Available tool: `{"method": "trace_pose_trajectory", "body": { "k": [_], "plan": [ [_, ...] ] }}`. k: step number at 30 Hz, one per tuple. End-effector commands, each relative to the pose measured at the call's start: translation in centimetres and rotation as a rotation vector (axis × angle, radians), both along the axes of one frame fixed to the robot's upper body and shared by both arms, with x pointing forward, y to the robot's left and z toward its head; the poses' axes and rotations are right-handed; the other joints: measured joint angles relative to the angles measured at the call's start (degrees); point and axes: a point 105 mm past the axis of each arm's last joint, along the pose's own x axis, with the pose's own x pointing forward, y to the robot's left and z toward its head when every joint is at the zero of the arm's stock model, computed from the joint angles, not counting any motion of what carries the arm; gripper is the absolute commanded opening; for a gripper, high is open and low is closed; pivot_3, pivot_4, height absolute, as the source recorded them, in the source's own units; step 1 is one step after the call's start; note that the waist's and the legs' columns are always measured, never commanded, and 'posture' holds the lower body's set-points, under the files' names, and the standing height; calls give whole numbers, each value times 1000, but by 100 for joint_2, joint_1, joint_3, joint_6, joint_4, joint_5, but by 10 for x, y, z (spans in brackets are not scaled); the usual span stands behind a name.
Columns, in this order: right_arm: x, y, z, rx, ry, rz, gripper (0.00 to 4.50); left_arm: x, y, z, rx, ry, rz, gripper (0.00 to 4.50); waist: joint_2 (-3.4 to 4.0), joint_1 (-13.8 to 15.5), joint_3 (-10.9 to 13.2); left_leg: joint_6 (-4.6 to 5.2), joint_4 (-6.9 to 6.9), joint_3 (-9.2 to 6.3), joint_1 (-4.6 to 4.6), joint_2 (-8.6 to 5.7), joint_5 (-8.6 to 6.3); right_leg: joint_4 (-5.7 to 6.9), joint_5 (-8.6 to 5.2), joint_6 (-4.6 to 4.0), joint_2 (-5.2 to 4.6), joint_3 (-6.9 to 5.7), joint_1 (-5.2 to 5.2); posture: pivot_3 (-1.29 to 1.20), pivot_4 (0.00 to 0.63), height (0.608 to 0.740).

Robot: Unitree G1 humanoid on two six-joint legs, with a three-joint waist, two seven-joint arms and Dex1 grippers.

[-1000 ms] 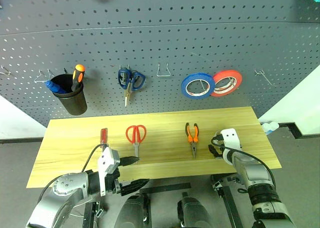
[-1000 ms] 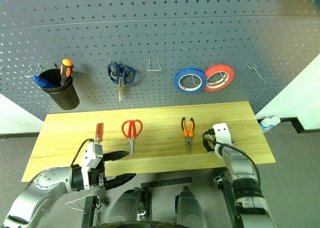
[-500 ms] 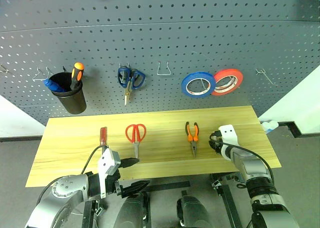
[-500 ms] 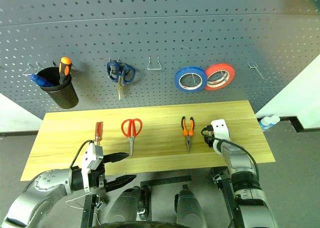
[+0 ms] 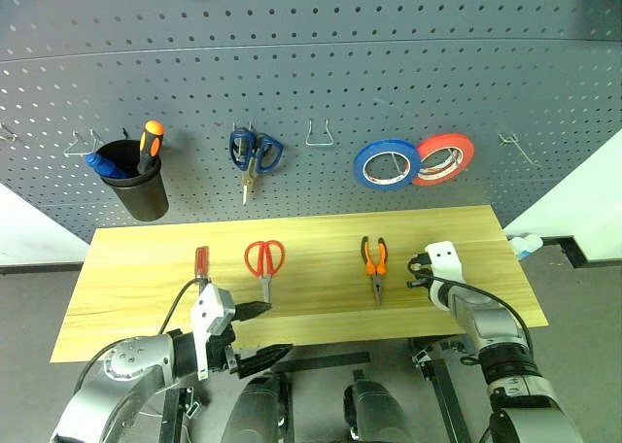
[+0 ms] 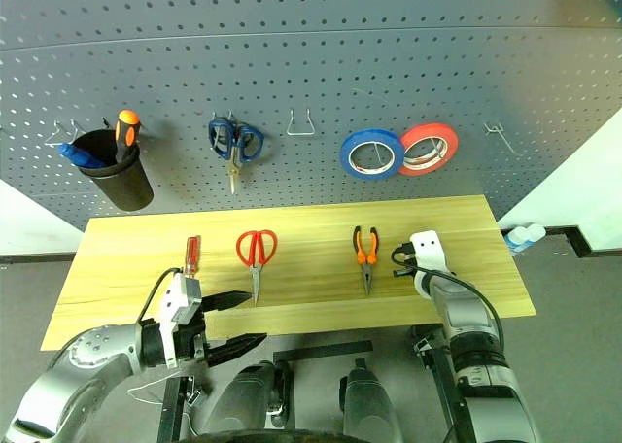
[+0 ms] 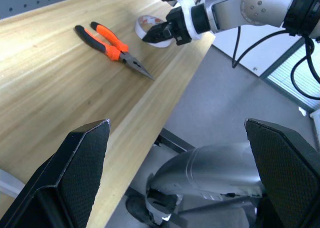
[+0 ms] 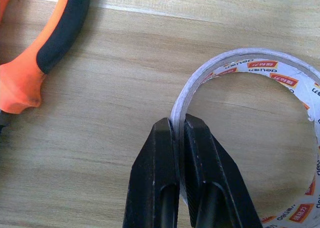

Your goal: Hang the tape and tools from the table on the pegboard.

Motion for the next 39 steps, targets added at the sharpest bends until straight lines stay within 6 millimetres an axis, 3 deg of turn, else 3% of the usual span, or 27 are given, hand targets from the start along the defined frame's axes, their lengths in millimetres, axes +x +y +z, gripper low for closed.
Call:
{"method": "trace_pose_trajectory", "body": {
  "k": [1,14,20,27,39],
  "plan": [
    [-6,-7,7,-9,-10,-9,65,2,-3,4,-17,-28,-11,4500,0,7,0,0,-1,0,-2,0,0,0,0,0,0,-1,-1,128,197,740],
    [-35,-7,35,16,-55,37,65,32,-7,3,-32,-103,-19,4500,21,19,-55,-6,9,4,-15,-3,4,22,4,9,4,-12,-21,94,99,740],
    [-41,-13,48,13,-89,23,65,46,-11,4,-42,-140,-29,4500,24,33,-253,-36,17,7,-14,-5,23,40,6,13,11,-13,-27,75,44,740],
    [-42,-13,77,37,-225,32,65,62,-12,5,-52,-184,-25,4500,16,127,-550,-38,33,10,0,-4,26,77,5,13,25,-3,-29,56,0,740],
    [-27,-34,115,23,-461,-35,65,86,-16,10,-73,-249,-20,4500,34,119,-685,-9,110,5,7,2,28,118,22,38,49,11,-2,41,0,740]
  ]
}}
